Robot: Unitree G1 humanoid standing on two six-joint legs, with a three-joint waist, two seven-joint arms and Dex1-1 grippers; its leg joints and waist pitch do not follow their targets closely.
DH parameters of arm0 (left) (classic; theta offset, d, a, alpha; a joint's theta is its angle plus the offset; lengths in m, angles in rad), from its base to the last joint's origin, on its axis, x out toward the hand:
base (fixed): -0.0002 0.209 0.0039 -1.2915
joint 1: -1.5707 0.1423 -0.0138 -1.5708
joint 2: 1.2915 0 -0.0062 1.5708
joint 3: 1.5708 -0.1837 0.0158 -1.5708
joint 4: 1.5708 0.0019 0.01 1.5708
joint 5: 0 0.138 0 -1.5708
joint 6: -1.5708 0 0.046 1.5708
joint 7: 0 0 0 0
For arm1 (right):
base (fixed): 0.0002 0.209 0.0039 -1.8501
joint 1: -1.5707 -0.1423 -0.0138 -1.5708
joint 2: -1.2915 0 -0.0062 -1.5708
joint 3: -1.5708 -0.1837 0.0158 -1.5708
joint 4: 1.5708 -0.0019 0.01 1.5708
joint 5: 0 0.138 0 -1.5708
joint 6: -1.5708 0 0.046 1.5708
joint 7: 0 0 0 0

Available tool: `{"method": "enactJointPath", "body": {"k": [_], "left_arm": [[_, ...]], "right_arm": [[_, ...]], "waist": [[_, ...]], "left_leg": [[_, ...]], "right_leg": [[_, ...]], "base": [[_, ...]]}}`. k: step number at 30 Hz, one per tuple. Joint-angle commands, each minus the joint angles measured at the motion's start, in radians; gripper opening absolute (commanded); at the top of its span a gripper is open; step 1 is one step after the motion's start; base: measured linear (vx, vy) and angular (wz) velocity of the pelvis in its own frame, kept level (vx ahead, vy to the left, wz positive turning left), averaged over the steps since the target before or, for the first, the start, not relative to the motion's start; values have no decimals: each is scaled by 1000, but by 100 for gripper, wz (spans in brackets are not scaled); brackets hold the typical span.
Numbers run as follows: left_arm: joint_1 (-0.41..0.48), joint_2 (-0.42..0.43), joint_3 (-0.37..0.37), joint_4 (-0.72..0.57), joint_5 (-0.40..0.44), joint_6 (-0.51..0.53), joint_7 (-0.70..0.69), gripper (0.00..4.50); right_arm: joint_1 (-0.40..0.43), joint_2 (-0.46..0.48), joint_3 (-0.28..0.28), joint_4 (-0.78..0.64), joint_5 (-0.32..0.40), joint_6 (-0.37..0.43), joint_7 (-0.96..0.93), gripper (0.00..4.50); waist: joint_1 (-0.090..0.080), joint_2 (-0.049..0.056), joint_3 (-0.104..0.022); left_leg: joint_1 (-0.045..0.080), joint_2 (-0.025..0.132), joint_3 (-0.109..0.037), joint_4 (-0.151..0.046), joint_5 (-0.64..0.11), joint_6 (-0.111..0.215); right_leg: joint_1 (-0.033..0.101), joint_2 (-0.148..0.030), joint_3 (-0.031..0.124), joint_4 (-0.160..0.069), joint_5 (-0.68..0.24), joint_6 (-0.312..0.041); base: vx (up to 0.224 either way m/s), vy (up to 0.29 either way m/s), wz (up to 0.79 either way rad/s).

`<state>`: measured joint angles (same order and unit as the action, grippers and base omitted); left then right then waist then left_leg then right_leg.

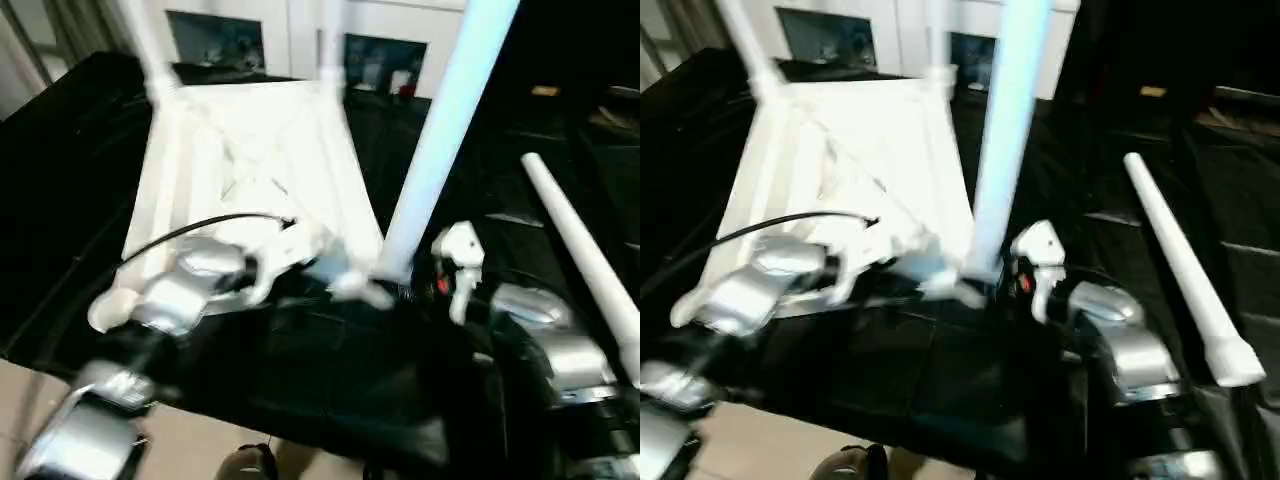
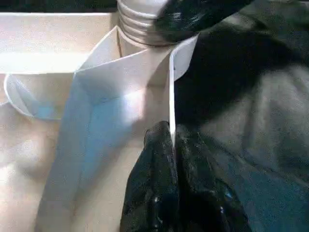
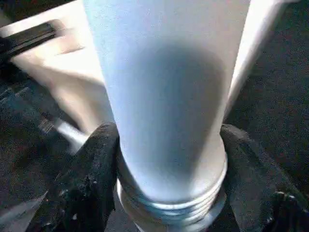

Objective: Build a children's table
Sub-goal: Rotate leg to tighten

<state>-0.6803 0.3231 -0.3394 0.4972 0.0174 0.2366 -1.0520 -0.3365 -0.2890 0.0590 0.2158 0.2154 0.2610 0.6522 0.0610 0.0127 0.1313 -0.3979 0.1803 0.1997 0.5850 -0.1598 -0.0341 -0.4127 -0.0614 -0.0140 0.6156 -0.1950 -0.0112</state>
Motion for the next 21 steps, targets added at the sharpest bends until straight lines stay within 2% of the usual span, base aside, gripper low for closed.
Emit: {"method": "enactJointPath", "body": {"k": [1, 2, 3, 4, 5, 7, 8, 9, 11, 12, 14, 16, 18, 20, 21], "left_arm": [[-11, -16, 6, 32, 25, 22, 72, 0], [-43, -85, 23, 81, 40, 58, 196, 0], [-47, -94, 24, 87, 42, 62, 209, 0], [-60, -122, 26, 107, 48, 76, 247, 0], [-61, -124, 26, 108, 49, 77, 249, 0], [-81, -184, 24, 151, 66, 73, 337, 0], [-84, -193, 26, 158, 67, 68, 350, 0], [-97, -240, 33, 192, 68, 43, 407, 0], [-100, -257, 25, 202, 71, 32, 407, 0], [-100, -267, 10, 206, 77, 18, 400, 0], [-100, -270, 1, 203, 79, 17, 382, 0], [-98, -263, -12, 197, 86, 7, 350, 0], [-93, -255, -19, 189, 87, 5, 330, 0], [-87, -249, -23, 181, 84, 6, 304, 0], [-86, -248, -24, 181, 83, 4, 295, 0]], "right_arm": [[8, 22, 19, 29, -33, 25, -61, 267], [-14, 110, -23, 79, -70, 30, -276, 267], [-17, 122, -29, 86, -75, 29, -305, 267], [-26, 159, -48, 108, -91, 24, -391, 267], [-27, 162, -49, 110, -92, 24, -397, 267], [-37, 222, -76, 141, -105, 31, -516, 267], [-38, 229, -78, 143, -107, 34, -529, 267], [-42, 263, -83, 157, -128, 45, -596, 267], [-45, 269, -76, 163, -142, 44, -611, 267], [-47, 272, -71, 166, -152, 41, -623, 267], [-51, 276, -80, 168, -151, 39, -632, 267], [-54, 275, -89, 166, -144, 19, -634, 267], [-52, 273, -92, 157, -136, 12, -629, 267], [-50, 279, -105, 140, -120, 4, -620, 337], [-49, 282, -110, 134, -114, 0, -618, 337]], "waist": [[-1, -6, -67], [-5, -7, -63], [-8, -5, -61], [-8, -8, -64], [-7, -6, -65], [-8, -5, -64], [-6, -5, -65], [-5, -7, -67], [-3, -7, -62], [-1, -8, -65], [-1, -8, -66], [-3, -8, -65], [-3, -6, -64], [-4, -6, -63], [-4, -6, -62]], "left_leg": [[29, 45, -27, -77, -246, 4], [30, 47, -24, -78, -245, 3], [34, 44, -25, -80, -271, -12], [33, 42, -29, -81, -276, -22], [35, 43, -29, -81, -273, -21], [37, 43, -25, -82, -266, -15], [38, 43, -26, -82, -268, -15], [37, 41, -25, -81, -258, -11], [44, 40, -23, -83, -284, -6], [40, 40, -25, -84, -273, 1], [35, 39, -27, -87, -253, 14], [33, 39, -27, -88, -255, 26], [33, 40, -28, -91, -269, 24], [32, 41, -29, -93, -282, 19], [32, 41, -29, -93, -286, 18]], "right_leg": [[40, -75, 35, -82, -237, -230], [33, -74, 38, -85, -238, -226], [28, -73, 37, -90, -281, -222], [33, -76, 36, -91, -315, -206], [32, -78, 37, -93, -312, -201], [26, -72, 40, -95, -266, -194], [27, -72, 39, -94, -259, -193], [30, -72, 40, -93, -240, -191], [25, -70, 41, -99, -258, -183], [31, -73, 41, -98, -252, -175], [34, -73, 38, -94, -225, -170], [35, -76, 37, -96, -231, -169], [33, -78, 37, -100, -260, -164], [33, -78, 37, -101, -284, -158], [32, -80, 38, -103, -295, -155]], "base": [[0, 0, 0], [0, 0, 0], [0, 0, 0], [0, 0, 0], [0, 0, 0], [0, 0, 0], [0, 0, 0], [0, 0, 0], [0, 0, 0], [0, 0, 0], [0, 0, 0], [0, 0, 0], [0, 0, 0], [0, 0, 0], [0, 0, 0]]}}
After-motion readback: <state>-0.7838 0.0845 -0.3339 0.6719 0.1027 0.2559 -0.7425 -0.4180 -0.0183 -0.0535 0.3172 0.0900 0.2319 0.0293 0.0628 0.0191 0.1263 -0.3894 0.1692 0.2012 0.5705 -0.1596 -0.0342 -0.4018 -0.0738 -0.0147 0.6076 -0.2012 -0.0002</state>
